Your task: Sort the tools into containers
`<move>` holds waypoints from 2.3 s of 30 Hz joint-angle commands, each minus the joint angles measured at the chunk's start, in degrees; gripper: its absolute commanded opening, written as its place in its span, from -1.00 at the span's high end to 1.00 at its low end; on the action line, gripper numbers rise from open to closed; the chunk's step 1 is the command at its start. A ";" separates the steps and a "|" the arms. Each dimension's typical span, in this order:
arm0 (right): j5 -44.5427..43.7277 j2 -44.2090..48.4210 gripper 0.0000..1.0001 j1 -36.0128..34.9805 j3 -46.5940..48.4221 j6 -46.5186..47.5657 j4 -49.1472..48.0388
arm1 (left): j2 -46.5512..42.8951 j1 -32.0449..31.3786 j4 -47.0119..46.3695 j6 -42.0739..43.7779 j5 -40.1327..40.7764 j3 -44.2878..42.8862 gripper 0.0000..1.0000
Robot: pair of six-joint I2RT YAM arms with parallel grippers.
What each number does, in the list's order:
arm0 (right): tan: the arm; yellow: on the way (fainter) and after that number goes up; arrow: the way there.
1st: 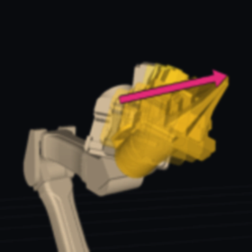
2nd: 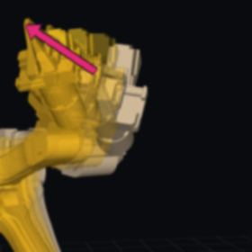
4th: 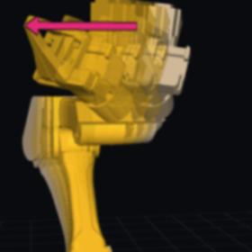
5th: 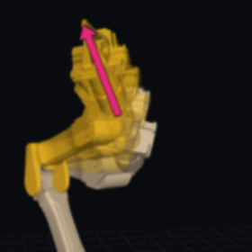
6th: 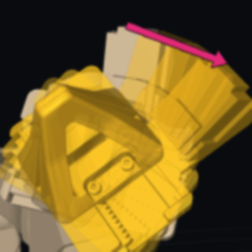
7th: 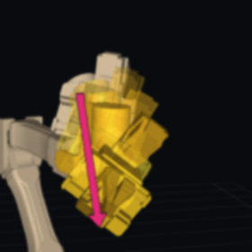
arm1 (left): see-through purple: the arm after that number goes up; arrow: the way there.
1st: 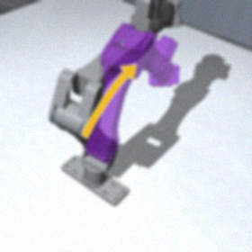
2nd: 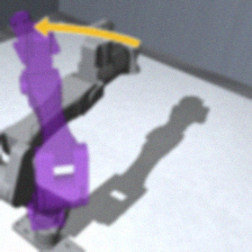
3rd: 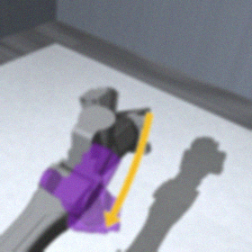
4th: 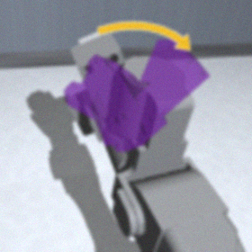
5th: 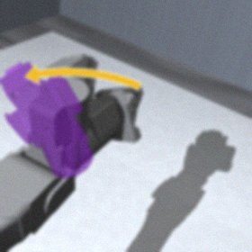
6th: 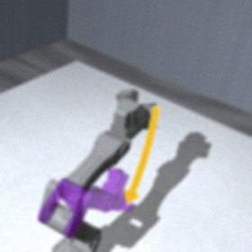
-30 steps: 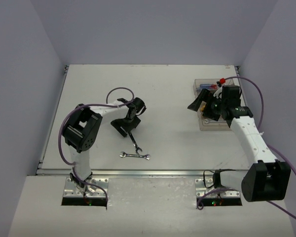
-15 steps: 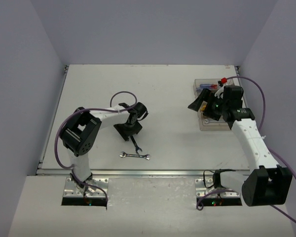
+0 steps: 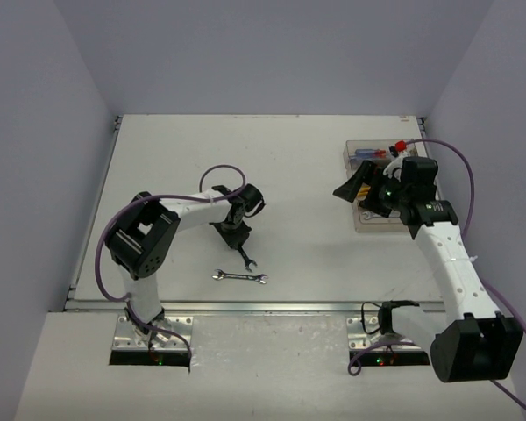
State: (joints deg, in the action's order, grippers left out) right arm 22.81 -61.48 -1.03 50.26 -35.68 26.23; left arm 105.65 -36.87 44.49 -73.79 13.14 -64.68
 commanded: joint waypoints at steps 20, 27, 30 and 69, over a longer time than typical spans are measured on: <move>12.27 -1.58 -0.91 -25.61 -19.03 -1.38 -31.86 | -24.22 -3.00 -29.03 10.28 -5.06 19.24 1.00; 4.73 -13.33 -0.72 -35.56 -13.15 -3.27 -36.41 | -32.52 -7.44 -32.01 10.72 -7.09 19.77 1.00; 2.51 -17.30 -0.55 -37.65 -10.79 -4.47 -36.37 | -35.27 -9.34 -32.74 10.24 -7.10 19.44 1.00; -40.61 -7.14 1.00 7.31 6.45 -47.27 12.48 | -65.51 -16.13 9.98 25.61 31.92 10.56 -1.00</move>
State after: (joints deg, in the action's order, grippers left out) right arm -15.53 -61.40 3.23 48.43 -76.60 34.00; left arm 42.88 -52.60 53.19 -50.17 40.44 -57.83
